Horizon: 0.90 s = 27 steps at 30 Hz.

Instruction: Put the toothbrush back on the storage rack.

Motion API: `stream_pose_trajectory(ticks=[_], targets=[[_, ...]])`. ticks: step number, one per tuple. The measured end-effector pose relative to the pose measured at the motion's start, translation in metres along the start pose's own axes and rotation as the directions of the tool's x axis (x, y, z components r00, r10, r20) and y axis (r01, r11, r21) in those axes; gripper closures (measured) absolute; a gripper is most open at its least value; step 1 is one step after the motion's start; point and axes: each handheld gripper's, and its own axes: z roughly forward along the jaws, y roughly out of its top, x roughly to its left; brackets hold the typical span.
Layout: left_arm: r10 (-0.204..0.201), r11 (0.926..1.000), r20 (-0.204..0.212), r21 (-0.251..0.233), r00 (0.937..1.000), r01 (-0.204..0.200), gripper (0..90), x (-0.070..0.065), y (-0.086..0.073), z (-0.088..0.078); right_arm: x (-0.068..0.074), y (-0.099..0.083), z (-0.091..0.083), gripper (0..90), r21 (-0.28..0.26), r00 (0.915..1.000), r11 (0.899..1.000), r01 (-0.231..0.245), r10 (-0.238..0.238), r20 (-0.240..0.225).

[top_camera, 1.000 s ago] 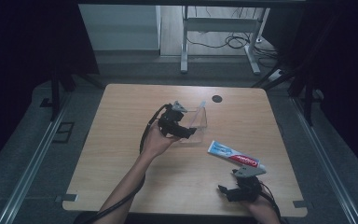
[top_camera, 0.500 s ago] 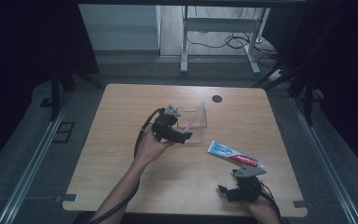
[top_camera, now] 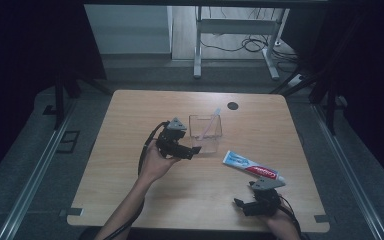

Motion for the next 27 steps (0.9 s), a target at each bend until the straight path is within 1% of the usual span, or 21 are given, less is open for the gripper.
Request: stream_pose_trajectory(ticks=[7,12,18,21,23,27], targets=[[-0.007,1.0000,0.003,0.000,1.0000,0.007,14.8,0.001,-0.016,-0.004,0.000,0.000,0.000,12.4,-0.001,1.0000,1.000,0.000,0.000,0.000],[0.001,1.0000,-0.008,0.003,1.0000,-0.001,14.6,0.000,-0.027,-0.007,0.000,0.000,0.000,12.4,-0.001,1.0000,1.000,-0.001,0.001,0.000],[-0.004,1.0000,-0.015,-0.006,0.9999,0.004,14.4,-0.001,-0.041,-0.011,0.000,0.000,0.000,12.4,-0.001,1.0000,1.000,-0.001,0.001,0.000],[0.001,1.0000,-0.017,-0.009,0.9999,-0.001,14.2,-0.002,-0.048,-0.011,0.000,0.000,0.000,12.4,-0.001,1.0000,1.000,-0.002,0.002,0.000],[0.008,1.0000,-0.019,-0.001,0.9998,-0.008,14.1,-0.002,-0.053,-0.010,0.000,0.000,0.000,12.4,0.000,1.0000,1.000,-0.002,0.002,0.000],[0.003,1.0000,-0.022,-0.002,0.9998,-0.003,13.9,-0.003,-0.064,-0.008,0.000,0.000,0.000,12.4,0.000,1.0000,1.000,-0.003,0.003,0.000]])
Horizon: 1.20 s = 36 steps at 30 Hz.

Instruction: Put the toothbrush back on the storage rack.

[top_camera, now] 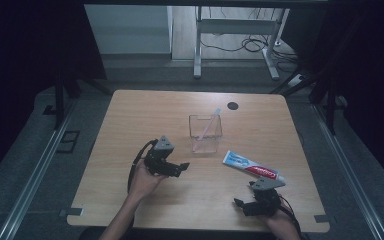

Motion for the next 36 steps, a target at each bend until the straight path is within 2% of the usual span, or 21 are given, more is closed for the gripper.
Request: stream_pose_trajectory(ticks=[8,12,19,29,34,36], targets=[[-0.013,0.9998,-0.004,-0.013,0.9999,0.013,13.9,-0.001,-0.017,0.000,0.000,0.000,0.000,12.4,0.000,1.0000,1.000,0.000,0.000,-0.001],[-0.007,0.9997,-0.012,-0.023,0.9999,0.007,13.9,-0.004,-0.024,0.000,0.000,0.000,0.000,12.4,0.000,1.0000,1.000,-0.001,0.001,-0.001],[0.016,0.9999,-0.039,-0.003,0.9991,-0.016,13.9,-0.008,-0.038,0.004,0.000,0.000,0.000,12.4,0.000,1.0000,1.000,-0.001,0.001,0.000],[0.029,0.9981,-0.062,0.056,0.9977,-0.025,13.4,-0.010,-0.058,0.009,0.000,0.000,0.000,12.5,0.000,1.0000,1.000,-0.002,0.002,-0.002],[0.023,0.9945,-0.069,0.103,0.9973,-0.016,13.3,-0.008,-0.064,0.016,0.000,0.000,0.000,12.8,0.000,1.0000,1.000,-0.002,0.002,-0.001],[0.036,0.9922,-0.082,0.122,0.9960,-0.025,13.3,-0.009,-0.064,0.018,0.000,0.000,-0.001,13.4,-0.002,1.0000,1.000,0.001,-0.001,-0.001]])
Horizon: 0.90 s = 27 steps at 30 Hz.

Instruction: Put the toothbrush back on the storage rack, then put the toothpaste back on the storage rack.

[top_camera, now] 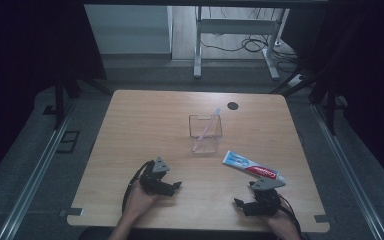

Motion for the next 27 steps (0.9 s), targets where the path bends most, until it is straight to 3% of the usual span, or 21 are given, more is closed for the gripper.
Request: stream_pose_trajectory(ticks=[17,21,27], targets=[[-0.008,1.0000,-0.003,0.001,1.0000,0.008,13.2,-0.001,0.000,0.000,-0.017,0.008,-0.015,16.7,0.068,0.9959,0.995,-0.067,0.071,-0.056],[-0.010,0.9999,-0.005,0.001,0.9999,0.010,13.3,-0.001,0.000,0.000,-0.020,0.010,-0.020,14.7,0.061,0.9960,0.996,-0.060,0.064,-0.063],[-0.013,0.9999,-0.007,0.000,0.9999,0.013,13.3,-0.001,0.000,0.000,-0.030,0.011,-0.031,10.8,0.005,0.9967,0.998,-0.066,0.067,-0.047]])
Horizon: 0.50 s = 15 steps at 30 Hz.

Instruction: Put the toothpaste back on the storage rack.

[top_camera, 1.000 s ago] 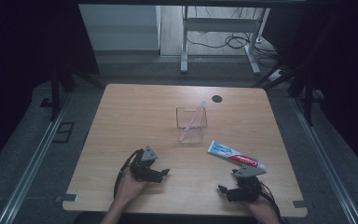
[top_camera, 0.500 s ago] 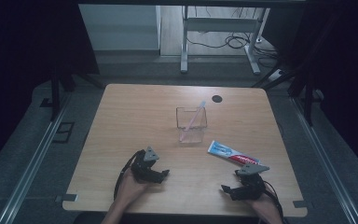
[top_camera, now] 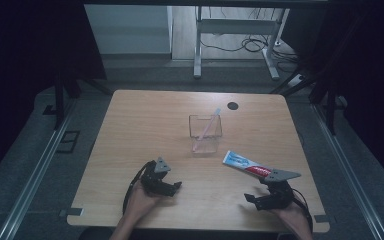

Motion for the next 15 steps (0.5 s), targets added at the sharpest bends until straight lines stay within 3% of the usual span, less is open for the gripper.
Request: stream_pose_trajectory(ticks=[4,15], targets=[[0.000,1.0000,0.000,0.000,1.0000,0.000,13.4,0.000,0.000,0.000,-0.006,0.003,-0.005,7.1,-0.007,0.9991,1.000,0.008,-0.007,0.042],[0.000,1.0000,0.000,0.001,1.0000,0.000,13.4,0.000,0.000,0.000,-0.026,0.007,-0.008,4.8,-0.021,0.9971,1.000,-0.006,0.008,0.075]])
